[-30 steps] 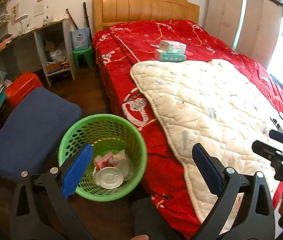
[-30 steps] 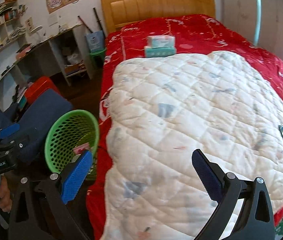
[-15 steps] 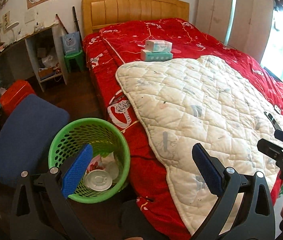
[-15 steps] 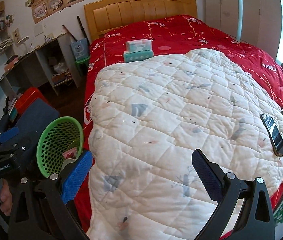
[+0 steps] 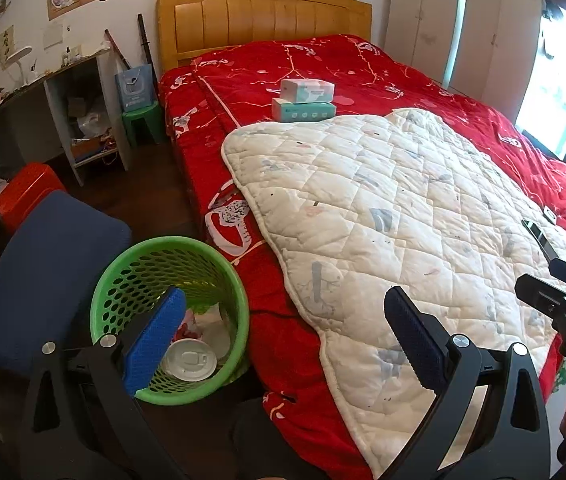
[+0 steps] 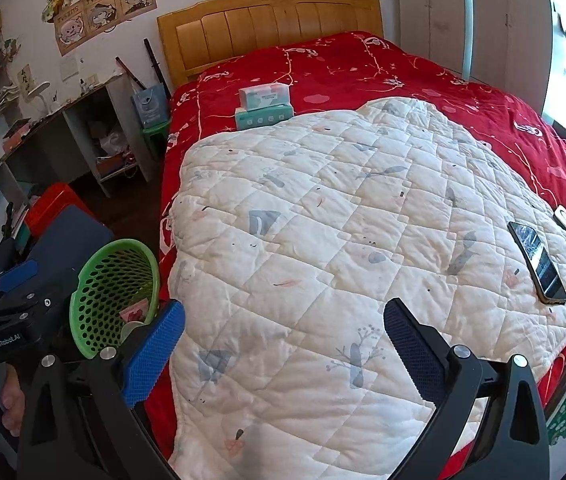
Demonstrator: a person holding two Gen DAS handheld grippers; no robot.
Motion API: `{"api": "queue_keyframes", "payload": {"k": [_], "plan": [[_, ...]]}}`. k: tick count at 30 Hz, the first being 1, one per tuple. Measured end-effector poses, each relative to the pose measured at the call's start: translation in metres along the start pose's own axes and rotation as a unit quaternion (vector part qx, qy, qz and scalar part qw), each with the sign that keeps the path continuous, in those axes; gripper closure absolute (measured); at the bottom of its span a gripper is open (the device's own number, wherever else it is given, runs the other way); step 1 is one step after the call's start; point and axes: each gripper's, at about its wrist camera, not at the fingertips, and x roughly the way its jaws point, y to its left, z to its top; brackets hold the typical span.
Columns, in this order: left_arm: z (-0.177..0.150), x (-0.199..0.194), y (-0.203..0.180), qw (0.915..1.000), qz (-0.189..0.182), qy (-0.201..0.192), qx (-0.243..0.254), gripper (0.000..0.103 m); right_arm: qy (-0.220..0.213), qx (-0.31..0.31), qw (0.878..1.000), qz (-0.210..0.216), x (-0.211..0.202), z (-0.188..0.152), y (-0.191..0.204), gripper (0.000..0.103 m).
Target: Collect trash
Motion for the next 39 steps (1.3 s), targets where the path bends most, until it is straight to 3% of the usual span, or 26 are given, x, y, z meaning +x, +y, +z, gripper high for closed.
{"api": "queue_keyframes", "payload": {"k": [39], "plan": [[-0.001, -0.02, 0.002, 0.9989, 0.03, -0.021, -0.029, 0.005, -0.014, -0.011, 1.0, 0.009, -0.009, -0.003, 0.004, 0.007]]}}
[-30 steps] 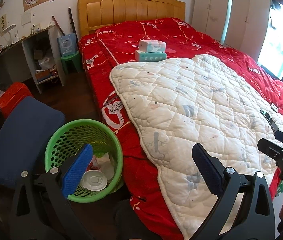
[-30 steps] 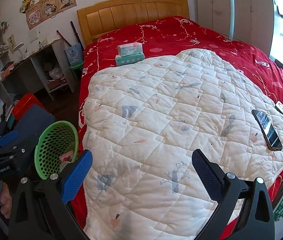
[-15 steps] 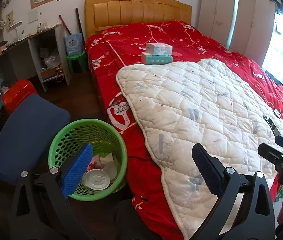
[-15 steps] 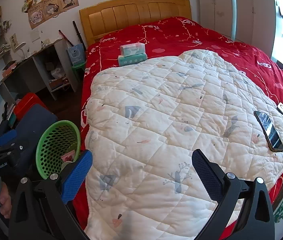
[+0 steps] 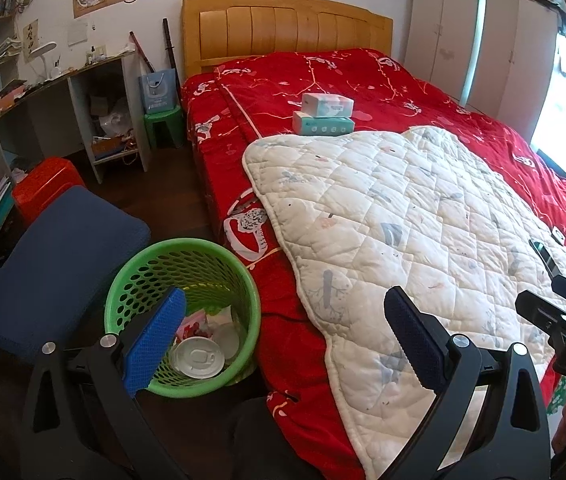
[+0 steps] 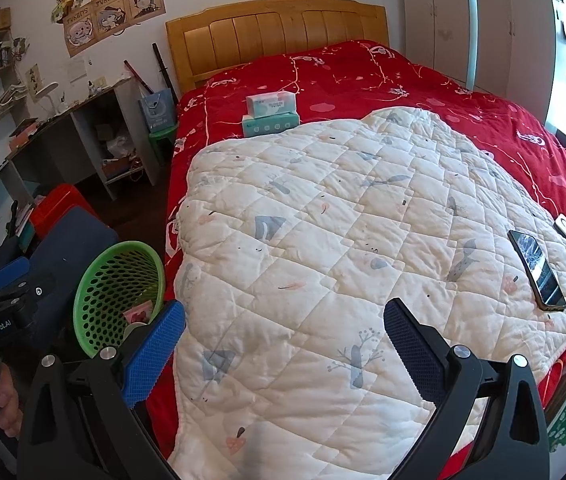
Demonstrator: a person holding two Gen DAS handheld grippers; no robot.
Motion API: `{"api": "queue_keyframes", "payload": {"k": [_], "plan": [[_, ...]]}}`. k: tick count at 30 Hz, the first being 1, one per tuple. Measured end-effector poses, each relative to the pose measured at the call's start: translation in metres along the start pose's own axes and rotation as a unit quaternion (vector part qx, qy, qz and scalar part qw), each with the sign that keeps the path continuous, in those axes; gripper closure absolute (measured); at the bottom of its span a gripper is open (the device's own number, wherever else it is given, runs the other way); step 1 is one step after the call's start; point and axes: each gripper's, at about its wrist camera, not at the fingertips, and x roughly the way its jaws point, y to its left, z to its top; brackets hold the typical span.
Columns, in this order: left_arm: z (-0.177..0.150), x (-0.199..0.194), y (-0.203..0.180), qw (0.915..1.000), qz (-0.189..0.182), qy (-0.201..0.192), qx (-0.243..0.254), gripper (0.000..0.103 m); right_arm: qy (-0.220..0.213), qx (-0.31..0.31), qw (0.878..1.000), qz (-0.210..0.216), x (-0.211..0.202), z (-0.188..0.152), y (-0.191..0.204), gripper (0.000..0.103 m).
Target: Collect trash
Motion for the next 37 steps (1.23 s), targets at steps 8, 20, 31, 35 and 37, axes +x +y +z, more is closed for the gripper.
{"api": "queue_keyframes", "payload": {"k": [8, 20, 31, 35, 37], "plan": [[-0.001, -0.005, -0.001, 1.0, 0.002, -0.006, -0.001, 0.005, -0.006, -0.001, 1.0, 0.002, -0.003, 0.0, 0.001, 0.007], [0.002, -0.011, -0.003, 1.0, 0.001, -0.009, 0.0, 0.005, -0.009, 0.0, 1.0, 0.004, -0.008, 0.0, 0.0, 0.007], [0.001, -0.01, -0.005, 0.9999, 0.0, -0.011, -0.001, 0.005, -0.007, 0.001, 1.0, 0.004, -0.008, 0.0, 0.0, 0.007], [0.001, -0.008, -0.003, 0.9999, 0.006, -0.01, -0.005, 0.005, -0.007, 0.001, 1.0, 0.004, -0.008, 0.0, 0.0, 0.007], [0.0, -0.007, -0.002, 0.9999, 0.007, -0.008, -0.007, 0.005, -0.007, 0.001, 1.0, 0.004, -0.007, 0.0, 0.0, 0.007]]}}
